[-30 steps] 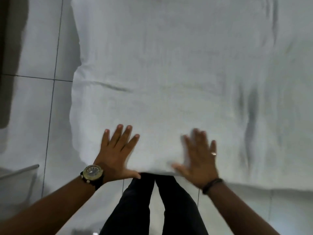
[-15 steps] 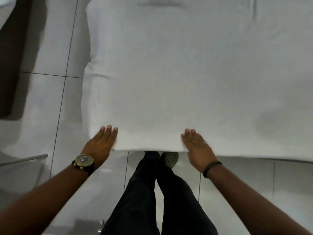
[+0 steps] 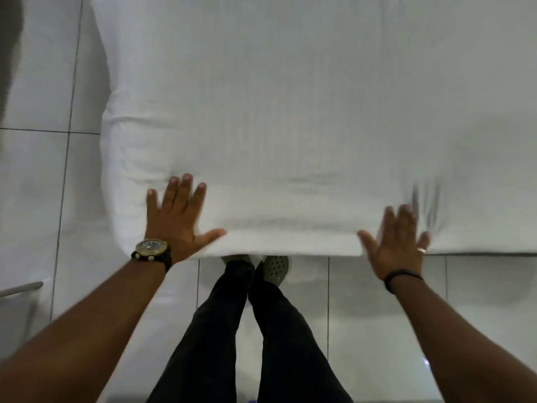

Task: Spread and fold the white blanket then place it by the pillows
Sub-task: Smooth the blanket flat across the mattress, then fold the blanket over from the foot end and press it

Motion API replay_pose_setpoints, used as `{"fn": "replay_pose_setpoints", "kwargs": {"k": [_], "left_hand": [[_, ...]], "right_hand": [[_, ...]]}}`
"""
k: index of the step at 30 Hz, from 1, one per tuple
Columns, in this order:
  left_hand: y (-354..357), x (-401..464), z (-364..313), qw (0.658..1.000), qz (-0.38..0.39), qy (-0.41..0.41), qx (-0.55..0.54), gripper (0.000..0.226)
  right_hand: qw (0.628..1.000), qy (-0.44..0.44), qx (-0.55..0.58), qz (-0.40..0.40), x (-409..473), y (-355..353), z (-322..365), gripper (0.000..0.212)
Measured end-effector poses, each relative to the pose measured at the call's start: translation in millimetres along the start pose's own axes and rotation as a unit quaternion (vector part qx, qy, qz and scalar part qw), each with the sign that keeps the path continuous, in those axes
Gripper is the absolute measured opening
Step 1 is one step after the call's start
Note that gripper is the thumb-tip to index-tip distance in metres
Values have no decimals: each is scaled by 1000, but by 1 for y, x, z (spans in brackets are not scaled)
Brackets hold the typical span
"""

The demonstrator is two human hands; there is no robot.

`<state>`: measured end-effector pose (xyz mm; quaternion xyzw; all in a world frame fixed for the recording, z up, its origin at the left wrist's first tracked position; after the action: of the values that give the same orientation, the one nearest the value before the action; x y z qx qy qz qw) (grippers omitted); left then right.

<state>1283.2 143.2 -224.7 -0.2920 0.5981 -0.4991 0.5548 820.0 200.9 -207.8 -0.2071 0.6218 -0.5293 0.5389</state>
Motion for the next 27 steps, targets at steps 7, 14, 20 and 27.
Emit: {"fn": "replay_pose_setpoints", "kwargs": {"k": [7, 14, 20, 27], "left_hand": [[-24, 0, 19, 999, 34, 20, -3, 107], [-33, 73, 71, 978, -89, 186, 24, 97], [-38, 140, 108, 923, -216, 314, 59, 98], [-54, 206, 90, 916, -147, 348, 134, 119]], "right_hand": [[989, -71, 122, -49, -23, 6, 172, 83], [983, -13, 167, -70, -7, 67, 335, 84], [970, 14, 121, -211, 8, 86, 348, 78], [952, 32, 125, -278, 17, 97, 341, 76]]}}
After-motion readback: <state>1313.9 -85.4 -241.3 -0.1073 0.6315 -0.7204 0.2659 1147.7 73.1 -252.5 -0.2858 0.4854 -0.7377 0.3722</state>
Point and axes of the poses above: each hand's wrist, its own x-axis towards the middle knuckle, its own y-axis out of the palm, z = x × y, the point moved 4 cm from there along x, towards the middle knuckle, and after that the axes turned 14 degrees about x, right-handed, at the moved point
